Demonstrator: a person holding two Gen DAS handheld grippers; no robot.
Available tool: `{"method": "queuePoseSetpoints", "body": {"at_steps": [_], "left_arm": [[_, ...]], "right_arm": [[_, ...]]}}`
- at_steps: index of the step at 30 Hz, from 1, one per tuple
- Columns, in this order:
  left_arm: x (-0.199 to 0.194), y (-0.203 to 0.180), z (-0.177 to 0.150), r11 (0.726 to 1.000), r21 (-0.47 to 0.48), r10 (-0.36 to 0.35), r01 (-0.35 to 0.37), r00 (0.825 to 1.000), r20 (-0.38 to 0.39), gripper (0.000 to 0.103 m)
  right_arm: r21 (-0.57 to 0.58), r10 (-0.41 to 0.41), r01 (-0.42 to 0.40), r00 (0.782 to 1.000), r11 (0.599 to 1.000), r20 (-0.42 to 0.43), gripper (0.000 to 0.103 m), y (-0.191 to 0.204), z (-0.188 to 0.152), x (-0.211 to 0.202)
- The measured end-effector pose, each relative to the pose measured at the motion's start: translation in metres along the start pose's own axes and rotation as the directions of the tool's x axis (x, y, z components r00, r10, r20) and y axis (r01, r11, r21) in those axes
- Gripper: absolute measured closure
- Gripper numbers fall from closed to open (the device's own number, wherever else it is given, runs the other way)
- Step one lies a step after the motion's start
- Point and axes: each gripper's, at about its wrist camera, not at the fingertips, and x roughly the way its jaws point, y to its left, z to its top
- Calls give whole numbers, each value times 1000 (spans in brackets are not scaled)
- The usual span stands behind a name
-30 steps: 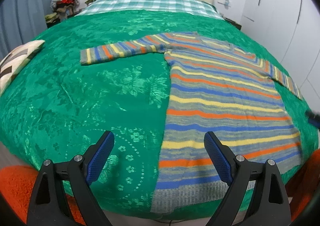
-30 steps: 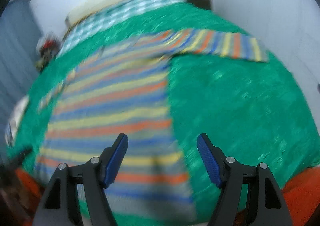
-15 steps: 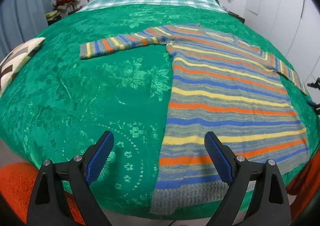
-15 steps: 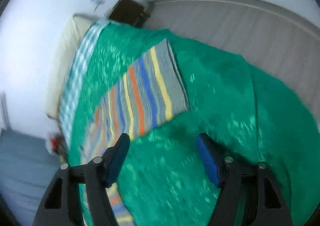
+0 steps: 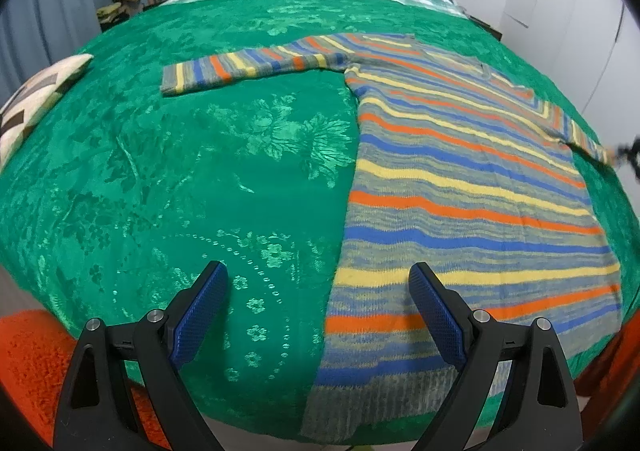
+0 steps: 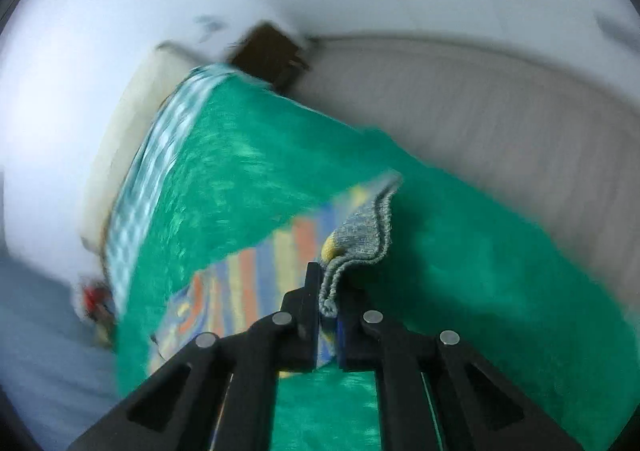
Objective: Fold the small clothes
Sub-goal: 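Grasp a sleeve cuff with the right gripper and fold it across the body, then open the right gripper to release the folded sleeve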
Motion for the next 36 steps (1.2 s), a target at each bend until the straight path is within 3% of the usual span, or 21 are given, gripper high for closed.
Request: {"method": "queuePoseSetpoints", "body": {"at_steps": [3, 5, 10, 11, 12, 13, 15, 17, 20, 22, 24, 25, 27, 28, 29, 30, 32, 34, 36], "left_arm": [[1, -3, 1, 1000, 9, -12, 12, 1000, 2, 10], [-1, -4, 2, 1000, 16, -16, 16, 1000, 9, 10], [-6, -2, 2, 1000, 16, -15, 15, 1000, 24, 10], [-6, -1, 2, 1000, 14, -15, 15, 1000, 21, 10], [-5, 0, 2, 1000, 10, -14, 14, 1000, 18, 10], [-5, 2, 2, 1000, 4, -13, 13, 1000, 17, 10], [-6, 5, 3, 1000, -8, -17, 17, 1000, 20, 10], [-7, 7, 4, 999, -22, -28, 29, 999, 21, 10], [-4, 7, 6, 999, -30, -38, 38, 999, 14, 10], [-1, 4, 5, 999, -23, -37, 37, 999, 8, 10], [0, 1, 4, 999, -11, -32, 32, 999, 4, 10], [1, -1, 3, 1000, -3, -28, 28, 1000, 1, 10], [3, -3, 2, 1000, 11, -20, 20, 1000, -6, 10], [4, -5, 2, 1000, 19, -13, 13, 1000, -9, 10], [4, -6, 1, 1000, 25, -7, 7, 1000, -9, 10], [4, -6, 1, 1000, 28, -2, 2, 1000, -9, 10], [5, -6, 1, 1000, 29, -1, 1, 1000, -11, 10], [6, -5, 2, 1000, 29, -2, 3, 1000, -13, 10], [6, -5, 2, 1000, 29, -5, 6, 1000, -13, 10]], "right_arm": [[-224, 66, -62, 998, 973, 12, 96, 82, 1, -15], [-357, 149, -152, 988, 922, -39, 96, 149, -11, -15], [-511, 271, -354, 934, 783, -232, 94, 275, -77, 14], [-512, 273, -381, 922, 770, -276, 87, 292, -91, 26], [-500, 266, -411, 903, 762, -337, 48, 304, -104, 41], [-488, 250, -424, 889, 763, -383, 23, 313, -114, 55], [-484, 267, -457, 871, 746, -411, 26, 323, -122, 64], [-504, 248, -433, 885, 747, -393, 28, 321, -116, 64], [-559, 96, -274, 940, 782, -327, 39, 303, -102, 70], [-646, -84, -102, 965, 757, -250, 39, 285, -91, 81], [-689, -232, 24, 950, 724, -210, 40, 265, -88, 100], [-679, -294, 67, 929, 731, -224, 40, 243, -91, 110], [-625, -338, 91, 895, 776, -290, 45, 214, -96, 132], [-549, -301, 52, 877, 834, -375, 71, 194, -99, 144], [-499, -251, 4, 868, 867, -429, 97, 185, -101, 150], [-490, -229, -13, 874, 872, -430, 98, 178, -102, 152], [-563, -302, 75, 897, 823, -323, 98, 172, -98, 151], [-558, -294, 69, 898, 827, -326, 97, 171, -100, 153], [-625, -318, 65, 899, 778, -302, 93, 180, -106, 153]]}}
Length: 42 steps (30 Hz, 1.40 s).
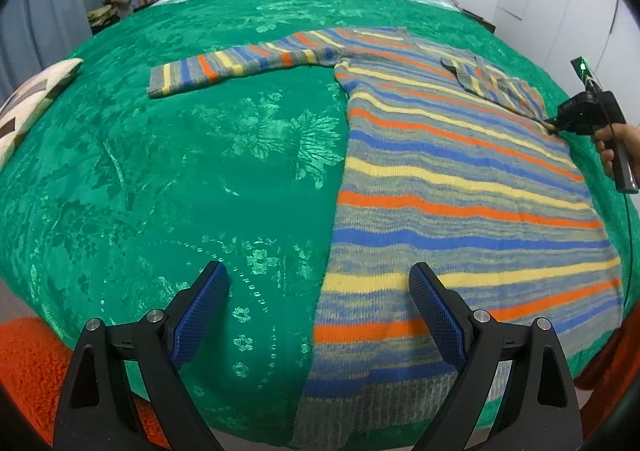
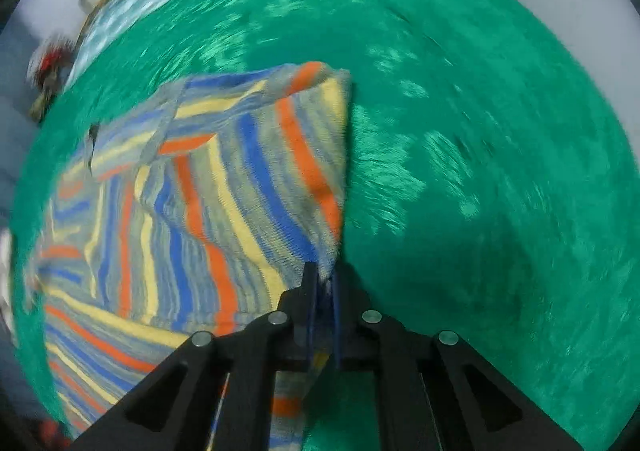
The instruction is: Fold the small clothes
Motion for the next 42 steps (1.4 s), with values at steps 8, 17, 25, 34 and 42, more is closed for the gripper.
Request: {"method": "queuePoseSetpoints", "body": {"at_steps": [8, 17, 25, 34, 42], "left_arm": [[-9, 4, 0, 1000, -10, -8, 9, 1000, 29, 10], [-20, 2, -1, 999, 11, -31, 31, 998, 51, 10], [-9, -25, -9, 991, 128, -46, 45, 999, 3, 7], [0, -48, -25, 966, 259, 8, 0, 999, -32, 7], [-8, -40, -20, 975, 221, -3, 3, 1000, -3, 7]], "right_arm": [[-204, -83, 119, 981, 972, 176, 54, 19, -39, -60], [-391, 38, -4, 996, 920, 79, 46, 42, -182, -96], [-370, 40, 37, 979, 928, 198, 41, 47, -254, -134], [-317, 26, 67, 960, 946, 280, 40, 65, -285, -127], [-287, -16, 134, 926, 948, 378, 38, 61, -287, -138]]}}
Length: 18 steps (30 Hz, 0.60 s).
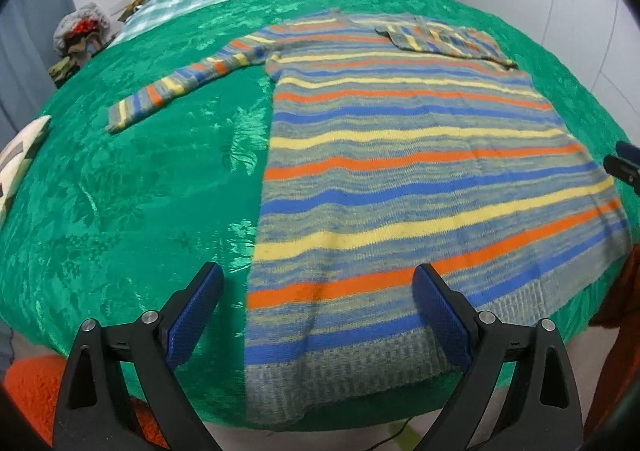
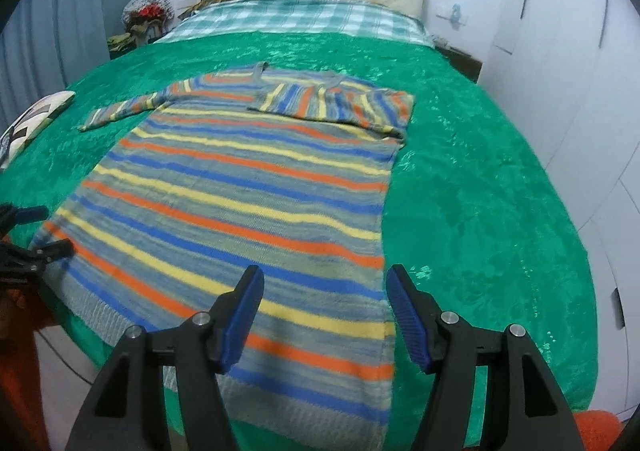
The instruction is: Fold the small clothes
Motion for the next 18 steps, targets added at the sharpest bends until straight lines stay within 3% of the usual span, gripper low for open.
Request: {"method": "queuePoseSetpoints", "body": {"at_steps": [10, 18], "left_arm": [[-4, 23, 5, 994, -112, -7, 10, 1000, 25, 7], [-5, 29, 6, 991, -135, -7, 11, 999, 36, 7]], "right_arm": [[-5, -21, 22, 999, 1000, 39, 38, -3, 1, -4], [1, -44, 44, 997, 999, 64, 38, -5, 3, -8]]}}
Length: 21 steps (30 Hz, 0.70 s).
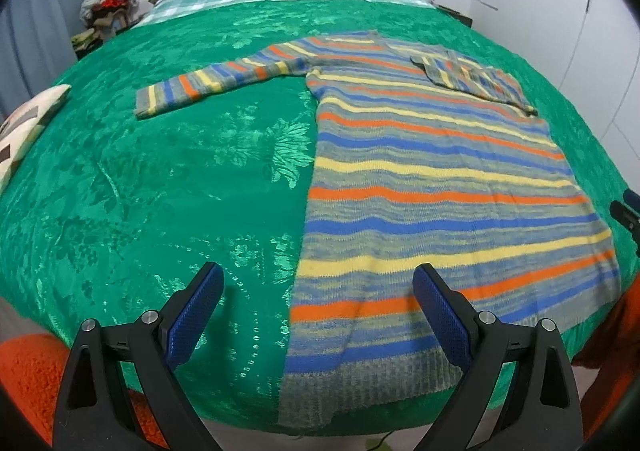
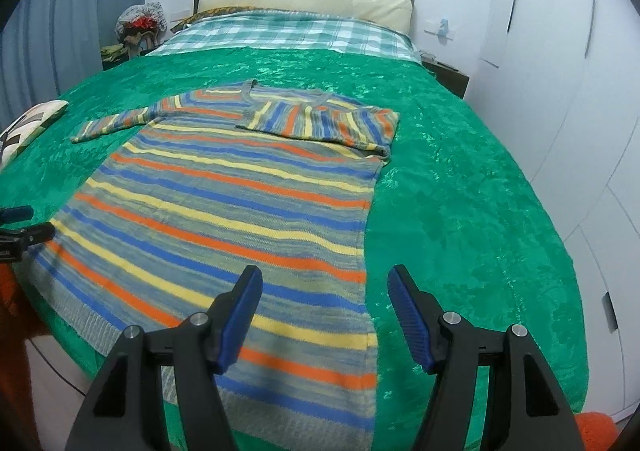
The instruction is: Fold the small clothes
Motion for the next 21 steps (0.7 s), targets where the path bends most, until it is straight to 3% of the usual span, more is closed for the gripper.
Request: {"method": "queuePoseSetpoints", "body": {"at_steps": [21], "left_arm": [[-4, 9, 2, 999, -45, -22, 21, 999, -32, 7]], "right_arm": [[-25, 9, -9, 1000, 1000, 25, 38, 4, 1, -4]]}}
